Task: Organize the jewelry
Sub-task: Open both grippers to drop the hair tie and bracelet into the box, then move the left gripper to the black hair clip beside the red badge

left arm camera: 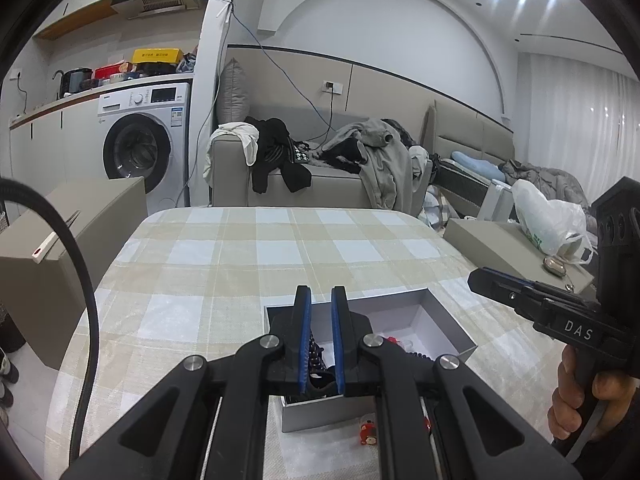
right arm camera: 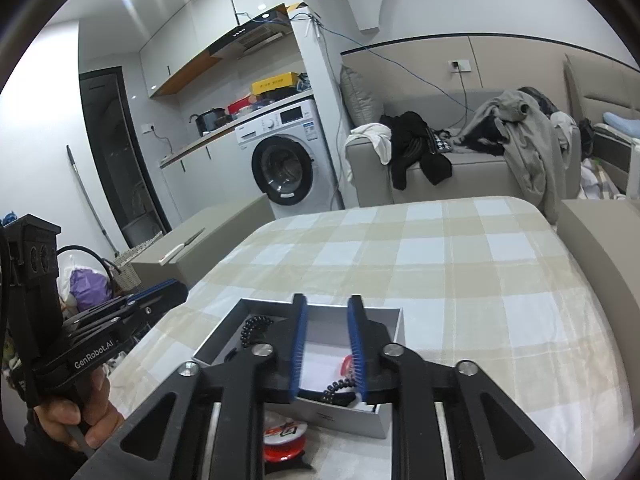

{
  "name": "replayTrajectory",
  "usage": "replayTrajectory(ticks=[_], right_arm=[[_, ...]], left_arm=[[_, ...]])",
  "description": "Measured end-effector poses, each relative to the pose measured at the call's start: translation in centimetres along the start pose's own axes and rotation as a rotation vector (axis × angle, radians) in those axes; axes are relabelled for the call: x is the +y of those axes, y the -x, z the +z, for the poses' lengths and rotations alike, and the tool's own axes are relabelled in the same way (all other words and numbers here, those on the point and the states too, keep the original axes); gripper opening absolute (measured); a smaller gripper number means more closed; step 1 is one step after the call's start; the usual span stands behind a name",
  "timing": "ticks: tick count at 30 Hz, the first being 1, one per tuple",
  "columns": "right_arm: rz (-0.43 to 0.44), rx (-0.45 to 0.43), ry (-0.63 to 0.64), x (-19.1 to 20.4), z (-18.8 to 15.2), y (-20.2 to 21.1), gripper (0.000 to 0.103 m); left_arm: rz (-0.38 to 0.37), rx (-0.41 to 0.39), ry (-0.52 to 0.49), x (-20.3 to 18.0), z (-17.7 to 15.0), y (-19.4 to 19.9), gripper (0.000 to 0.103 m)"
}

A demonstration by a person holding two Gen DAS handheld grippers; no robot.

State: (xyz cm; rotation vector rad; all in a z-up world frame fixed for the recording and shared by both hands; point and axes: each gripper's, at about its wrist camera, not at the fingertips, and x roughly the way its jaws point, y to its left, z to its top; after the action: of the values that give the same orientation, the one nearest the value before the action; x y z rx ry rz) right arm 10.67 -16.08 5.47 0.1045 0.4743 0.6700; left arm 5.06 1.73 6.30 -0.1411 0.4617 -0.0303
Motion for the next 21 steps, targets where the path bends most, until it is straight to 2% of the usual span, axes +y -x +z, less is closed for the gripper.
replayTrajectory(ticks=[2, 3, 4, 5, 6, 7, 10, 12, 14, 19, 21], right_arm=[[0.011, 0.011, -0.001, 0.0, 0.0, 0.0, 0.039], [0.016, 0.016, -0.002, 0.0, 0.0, 0.1, 0.048], [0.019, 0.021, -0.002, 0.0, 0.0, 0.3, 0.061], [0.022, 0.030, -0.001, 0.1, 0.0, 0.5, 0.069], [0.026, 0.038, 0.001, 0.1, -0.1, 0.6, 0.082], [0.030, 0.048, 0.005, 0.1, -0.2, 0.8, 0.088], [0.042, 0.098, 0.040, 0.4, -0.8, 1.3, 0.099], [0.039, 0.108, 0.062, 0.6, -1.4, 1.8, 0.103], [0.031, 0.116, 0.087, 0.8, -2.1, 2.2, 0.103], [0.015, 0.142, 0.106, 0.9, -3.3, 2.5, 0.103], [0.013, 0.152, 0.097, 0.8, -3.7, 2.5, 0.103]], left_arm=[[0.005, 0.008, -0.008, -0.2, -0.1, 0.0, 0.020], [0.007, 0.014, -0.013, -0.3, -0.1, 0.1, 0.025], [0.009, 0.019, -0.015, -0.3, -0.1, 0.1, 0.037], [0.011, 0.024, -0.012, -0.3, -0.1, 0.3, 0.046], [0.007, 0.022, -0.005, -0.3, -0.1, 0.5, 0.048], [0.001, 0.020, 0.001, -0.3, -0.1, 0.7, 0.052], [0.001, 0.036, 0.009, -0.4, 0.1, 1.1, 0.076], [0.003, 0.022, 0.010, -0.5, 0.2, 1.5, 0.078], [0.004, 0.017, 0.001, -0.6, 0.2, 1.7, 0.086], [0.032, 0.025, -0.063, -1.3, -0.2, 2.2, 0.099], [0.037, 0.025, -0.080, -1.5, -0.5, 2.4, 0.101]])
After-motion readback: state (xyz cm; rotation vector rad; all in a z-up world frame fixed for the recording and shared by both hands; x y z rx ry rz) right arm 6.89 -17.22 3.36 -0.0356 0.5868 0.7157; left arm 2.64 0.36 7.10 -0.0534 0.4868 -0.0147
